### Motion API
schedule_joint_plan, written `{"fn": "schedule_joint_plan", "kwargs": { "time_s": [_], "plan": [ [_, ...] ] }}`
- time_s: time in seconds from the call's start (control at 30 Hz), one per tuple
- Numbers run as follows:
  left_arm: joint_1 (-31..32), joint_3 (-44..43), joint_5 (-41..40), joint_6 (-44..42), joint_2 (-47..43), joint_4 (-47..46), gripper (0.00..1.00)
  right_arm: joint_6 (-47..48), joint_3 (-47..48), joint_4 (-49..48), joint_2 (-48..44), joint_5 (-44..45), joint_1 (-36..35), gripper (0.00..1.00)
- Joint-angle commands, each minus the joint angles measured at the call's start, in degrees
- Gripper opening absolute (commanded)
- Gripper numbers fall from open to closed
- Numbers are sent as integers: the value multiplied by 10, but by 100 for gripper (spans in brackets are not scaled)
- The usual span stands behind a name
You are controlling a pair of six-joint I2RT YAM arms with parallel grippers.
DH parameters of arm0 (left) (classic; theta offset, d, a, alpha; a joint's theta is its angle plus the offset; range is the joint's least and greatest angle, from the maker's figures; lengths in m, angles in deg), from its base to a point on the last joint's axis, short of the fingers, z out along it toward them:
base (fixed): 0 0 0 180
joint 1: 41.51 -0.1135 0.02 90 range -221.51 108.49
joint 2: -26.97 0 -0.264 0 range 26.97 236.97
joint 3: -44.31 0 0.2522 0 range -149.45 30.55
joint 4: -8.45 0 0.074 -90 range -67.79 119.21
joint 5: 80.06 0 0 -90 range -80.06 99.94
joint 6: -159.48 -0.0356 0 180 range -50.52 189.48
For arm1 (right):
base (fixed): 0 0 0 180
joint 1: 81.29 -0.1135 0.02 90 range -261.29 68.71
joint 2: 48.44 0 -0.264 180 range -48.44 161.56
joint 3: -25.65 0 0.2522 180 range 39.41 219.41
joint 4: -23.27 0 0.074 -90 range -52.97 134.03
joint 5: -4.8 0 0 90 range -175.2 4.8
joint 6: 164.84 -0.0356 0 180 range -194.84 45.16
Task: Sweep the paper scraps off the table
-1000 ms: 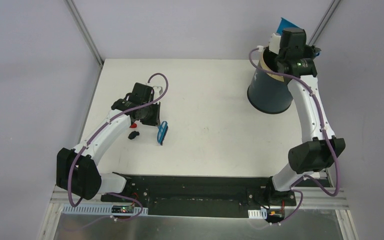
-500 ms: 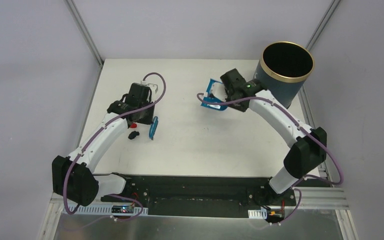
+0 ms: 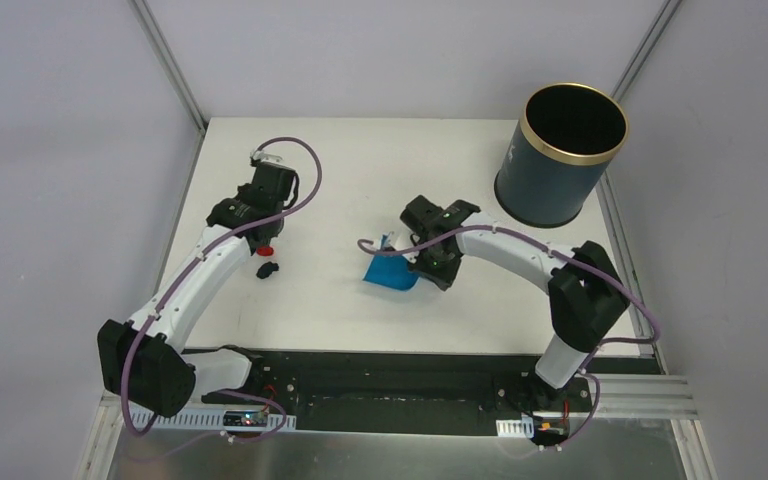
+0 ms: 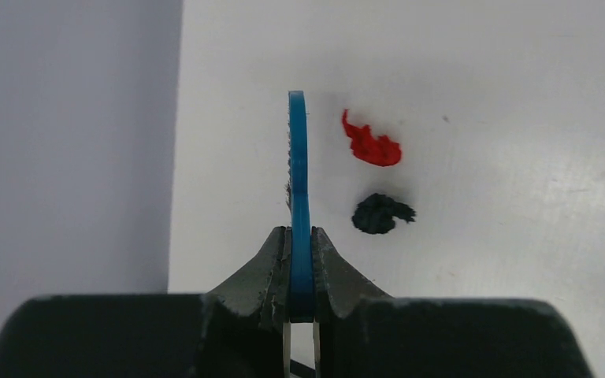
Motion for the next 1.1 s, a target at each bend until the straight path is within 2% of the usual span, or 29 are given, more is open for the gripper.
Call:
{"fn": "schedule_joint_plan", "kwargs": {
  "time_s": [0.0, 0.13, 0.27, 0.43, 0.63, 0.93, 1.07],
  "plan": [
    [-3, -9, -144, -26, 44, 3, 0, -41, -13, -24, 27, -35, -54, 0],
    [-23, -19, -104, -23, 109, -4, 0, -28, -19, -1, 60, -4, -101, 0],
    [-54, -22, -24, -11, 138, -10, 0, -38, -12, 20, 97, 28, -130, 0],
    [-67, -5, 136, -1, 137, -30, 0, -49, 0, 22, 131, 33, -135, 0],
    [-66, 21, 289, 14, 122, -51, 0, -58, 39, 23, 156, 49, -139, 0],
    [-58, 46, 457, 45, 107, -83, 0, -56, 105, 61, 180, 90, -144, 0],
    [-54, 47, 479, 49, 99, -90, 0, -55, 130, 76, 182, 100, -147, 13]
  ]
}}
